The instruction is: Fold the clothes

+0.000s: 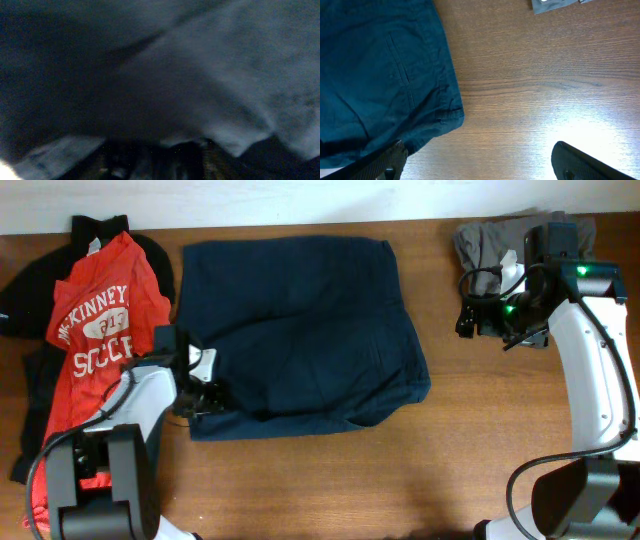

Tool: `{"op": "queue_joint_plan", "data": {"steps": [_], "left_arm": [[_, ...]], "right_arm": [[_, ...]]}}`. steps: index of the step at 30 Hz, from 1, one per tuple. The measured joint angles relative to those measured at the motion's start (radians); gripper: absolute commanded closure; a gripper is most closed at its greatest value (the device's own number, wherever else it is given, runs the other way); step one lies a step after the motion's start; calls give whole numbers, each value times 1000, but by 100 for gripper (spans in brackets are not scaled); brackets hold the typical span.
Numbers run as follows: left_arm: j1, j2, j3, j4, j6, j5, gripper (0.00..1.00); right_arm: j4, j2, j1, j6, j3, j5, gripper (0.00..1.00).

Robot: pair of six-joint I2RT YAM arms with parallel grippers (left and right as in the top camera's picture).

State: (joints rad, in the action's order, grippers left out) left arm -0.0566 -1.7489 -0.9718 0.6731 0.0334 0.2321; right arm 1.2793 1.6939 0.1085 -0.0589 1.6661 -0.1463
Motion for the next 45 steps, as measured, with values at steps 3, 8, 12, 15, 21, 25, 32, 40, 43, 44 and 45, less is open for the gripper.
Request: {"op": "queue_joint_plan", "data": {"steps": [3, 8, 12, 15, 21, 25, 32, 40, 43, 44, 45], "left_arm": [[43, 0, 0, -1, 23, -13, 99], [37, 0, -15, 123, 4, -29, 99], [34, 2, -117, 322, -45, -30, 98], [34, 18, -204, 501, -87, -29, 81], [34, 40, -235, 736, -106, -29, 81], [38, 40, -234, 770, -106, -25, 80], [94, 40, -102, 680, -139, 24, 58], [119, 40, -73, 624, -174, 167, 72], [99, 54, -72, 570, -217, 159, 92], [97, 57, -72, 559, -222, 156, 94], [97, 58, -72, 557, -226, 154, 97]], "right_arm": [[0, 0, 0, 2, 0, 1, 3], [0, 0, 0, 3, 0, 4, 3], [1, 0, 0, 3, 0, 7, 3], [0, 0, 0, 4, 0, 8, 3], [12, 0, 0, 3, 0, 8, 2], [32, 0, 0, 3, 0, 8, 2], [35, 0, 0, 3, 0, 8, 2], [87, 0, 0, -5, -12, -56, 3], [80, -2, 0, -20, -100, -84, 4], [58, -5, 0, -21, -148, -96, 4], [39, -5, 0, -22, -192, -108, 4]]}}
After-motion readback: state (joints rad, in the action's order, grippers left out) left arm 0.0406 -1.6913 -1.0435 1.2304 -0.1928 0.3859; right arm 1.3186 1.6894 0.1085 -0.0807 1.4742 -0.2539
